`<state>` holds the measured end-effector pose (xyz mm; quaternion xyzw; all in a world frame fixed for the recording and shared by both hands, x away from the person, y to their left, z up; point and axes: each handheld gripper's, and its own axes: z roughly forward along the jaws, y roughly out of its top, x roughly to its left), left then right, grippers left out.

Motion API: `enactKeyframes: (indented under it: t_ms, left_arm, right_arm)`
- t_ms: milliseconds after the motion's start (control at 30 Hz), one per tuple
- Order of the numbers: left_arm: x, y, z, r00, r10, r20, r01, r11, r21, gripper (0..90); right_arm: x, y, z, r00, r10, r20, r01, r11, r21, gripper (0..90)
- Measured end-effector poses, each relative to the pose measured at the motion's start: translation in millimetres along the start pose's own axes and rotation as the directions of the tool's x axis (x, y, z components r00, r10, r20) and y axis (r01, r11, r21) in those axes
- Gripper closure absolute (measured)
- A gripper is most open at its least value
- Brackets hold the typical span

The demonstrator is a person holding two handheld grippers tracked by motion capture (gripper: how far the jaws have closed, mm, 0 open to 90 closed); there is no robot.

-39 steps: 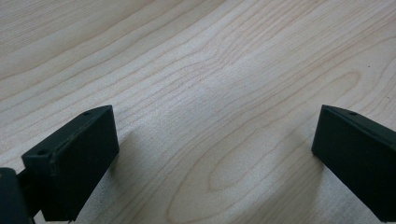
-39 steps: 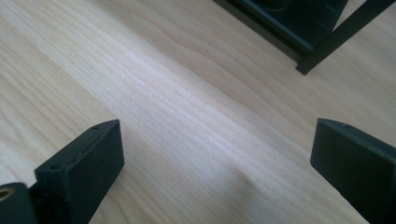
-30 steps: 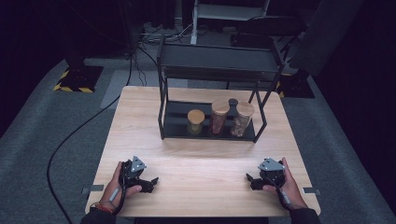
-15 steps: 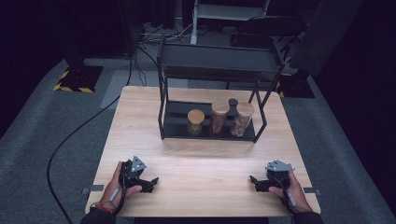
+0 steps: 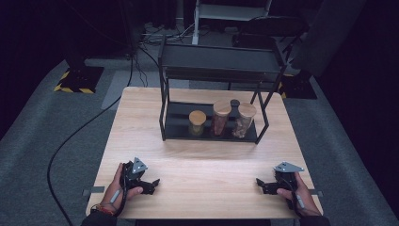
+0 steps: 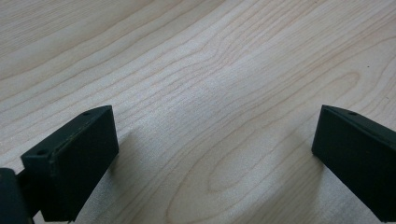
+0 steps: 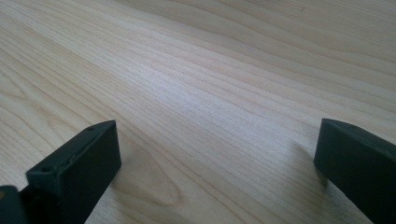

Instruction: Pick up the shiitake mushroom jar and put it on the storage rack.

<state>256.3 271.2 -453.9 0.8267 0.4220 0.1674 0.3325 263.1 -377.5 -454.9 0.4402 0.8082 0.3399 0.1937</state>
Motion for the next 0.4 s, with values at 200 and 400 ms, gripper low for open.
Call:
enactKeyframes:
  t_ms: [200, 400]
  left_arm:
    - [0.0, 0.1, 0.0, 1.0, 0.0, 0.0, 0.0, 1.0, 0.0, 0.1]
    - [0.4, 0.2, 0.1, 1.0, 0.002, 0.001, -0.002, 1.0, 0.0, 0.1]
  right_arm:
    - [-0.4, 0.1, 0.1, 1.0, 0.001, -0.001, -0.001, 1.0, 0.0, 0.1]
    - [-0.9, 0.2, 0.1, 1.0, 0.002, -0.002, -0.002, 1.0, 0.001, 0.0]
